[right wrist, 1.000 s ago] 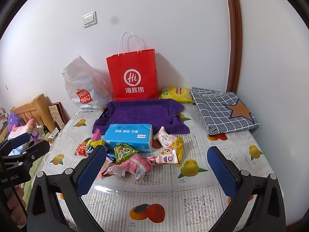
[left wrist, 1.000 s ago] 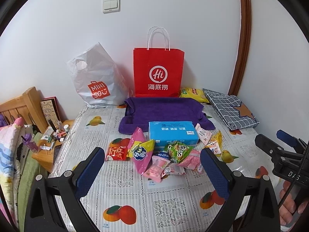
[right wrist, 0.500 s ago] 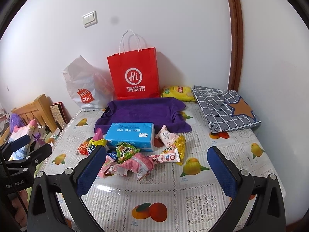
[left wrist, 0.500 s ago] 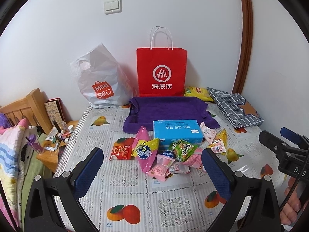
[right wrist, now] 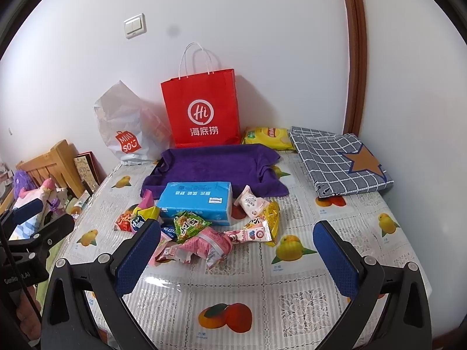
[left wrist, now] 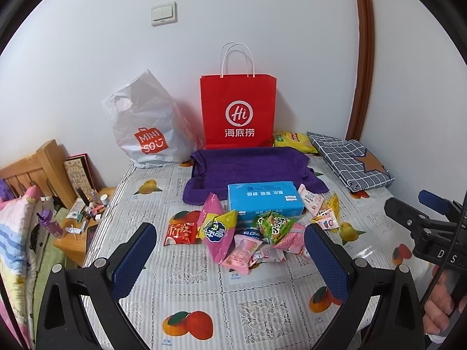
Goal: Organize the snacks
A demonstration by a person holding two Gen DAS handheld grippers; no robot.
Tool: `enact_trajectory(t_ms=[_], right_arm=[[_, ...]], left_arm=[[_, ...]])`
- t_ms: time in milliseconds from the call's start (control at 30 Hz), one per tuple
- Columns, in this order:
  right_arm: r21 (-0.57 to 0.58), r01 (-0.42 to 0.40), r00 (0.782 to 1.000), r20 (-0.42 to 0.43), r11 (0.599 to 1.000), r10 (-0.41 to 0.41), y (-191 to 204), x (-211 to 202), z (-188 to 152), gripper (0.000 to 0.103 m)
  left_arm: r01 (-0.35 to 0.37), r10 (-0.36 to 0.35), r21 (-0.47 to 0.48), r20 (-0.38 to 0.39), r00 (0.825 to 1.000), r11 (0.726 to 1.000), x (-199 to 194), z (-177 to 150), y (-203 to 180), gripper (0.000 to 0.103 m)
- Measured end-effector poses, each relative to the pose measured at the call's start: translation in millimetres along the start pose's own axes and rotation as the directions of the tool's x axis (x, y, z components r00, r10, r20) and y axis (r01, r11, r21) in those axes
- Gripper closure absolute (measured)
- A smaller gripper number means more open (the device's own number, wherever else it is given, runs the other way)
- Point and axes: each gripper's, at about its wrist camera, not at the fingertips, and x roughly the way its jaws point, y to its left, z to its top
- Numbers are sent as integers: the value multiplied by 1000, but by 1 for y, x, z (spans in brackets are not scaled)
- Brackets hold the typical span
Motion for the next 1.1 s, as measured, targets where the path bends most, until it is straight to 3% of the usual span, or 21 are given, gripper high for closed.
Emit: enact_trajectory(t_ms=[200, 533, 700, 833, 1100], right_arm=[[-20, 11, 1000, -16, 1000, -11, 4, 3, -1, 0], [-33, 8, 999, -31, 999, -9, 6, 8, -2, 0], [-24, 82, 996, -17, 996, -83, 4, 10, 1, 0], [-20, 37, 999, 17, 999, -36, 0, 8, 1, 0], [13, 23, 999, 31, 1000, -24, -8, 13, 4, 0]], left_arm=[[-11, 11, 18, 19, 1000, 1000, -4, -2, -5, 1], [37, -37, -7, 38, 999, 999, -6, -3, -2, 1], [8, -8, 9, 26, 1000, 1000, -4, -2, -1, 1], [3, -3, -21, 0, 1000, 1000, 1, -1, 6, 1], [-17, 17, -22, -18, 1000, 1000, 9, 1, 9, 1]])
